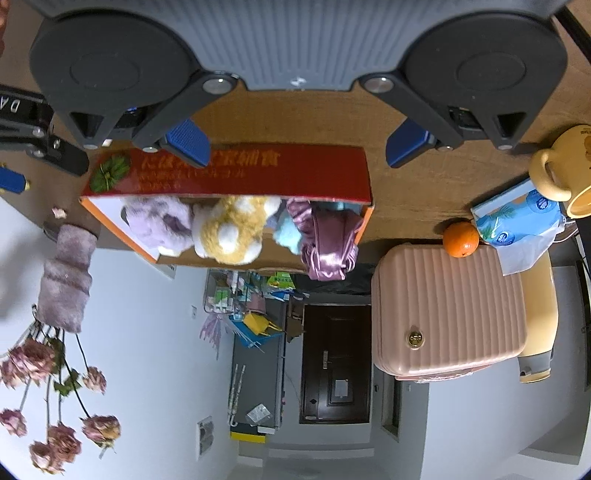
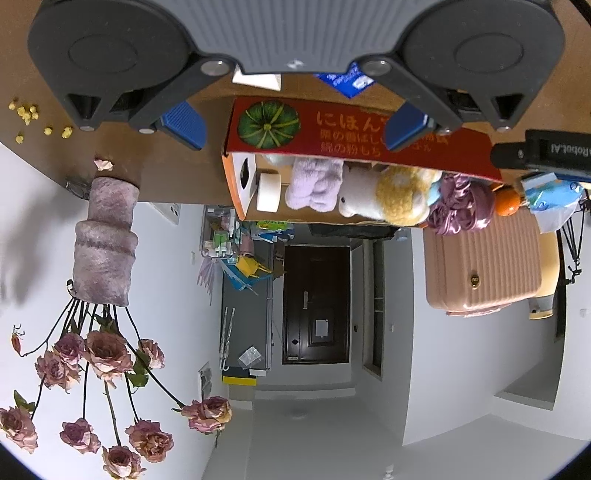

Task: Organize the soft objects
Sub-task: 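Pull both tools back from the box toward the remaining items, then lower the right gripper onto the blue tissue pack and close it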

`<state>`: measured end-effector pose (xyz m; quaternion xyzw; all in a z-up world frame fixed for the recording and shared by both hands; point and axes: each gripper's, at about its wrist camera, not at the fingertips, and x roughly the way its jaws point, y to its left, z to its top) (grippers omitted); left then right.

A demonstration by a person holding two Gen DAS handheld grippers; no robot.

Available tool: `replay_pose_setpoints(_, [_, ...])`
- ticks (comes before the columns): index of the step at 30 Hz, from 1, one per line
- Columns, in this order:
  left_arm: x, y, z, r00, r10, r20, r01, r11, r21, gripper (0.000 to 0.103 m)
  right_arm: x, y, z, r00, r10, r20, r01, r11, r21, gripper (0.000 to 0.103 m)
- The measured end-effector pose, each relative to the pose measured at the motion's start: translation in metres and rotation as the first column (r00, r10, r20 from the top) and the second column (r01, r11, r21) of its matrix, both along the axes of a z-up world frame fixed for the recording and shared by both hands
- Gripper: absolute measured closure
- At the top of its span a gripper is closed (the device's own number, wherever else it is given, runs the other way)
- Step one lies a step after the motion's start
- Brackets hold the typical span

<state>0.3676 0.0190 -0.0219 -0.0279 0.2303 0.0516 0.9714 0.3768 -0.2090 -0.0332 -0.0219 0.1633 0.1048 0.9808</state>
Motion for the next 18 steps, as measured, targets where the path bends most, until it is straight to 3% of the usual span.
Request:
replay_pose_setpoints(11, [-0.027, 0.001, -0.008, 0.999, -0.022, -0.029, 0.022, 1.0, 0.013, 0.0, -0.022, -0.002, -0.008, 0.999, 0.006, -0.035, -0.007, 1.0, -0.005, 0.0])
replay_pose_setpoints(18, [-0.028, 0.013, -0.01, 0.999, -0.02, -0.048, 0.019, 1.0, -0.016, 0.0, -0.021, 0.001, -0.013, 0.998, 0.003, -0.065, -0.004, 1.0, -0.012, 0.0])
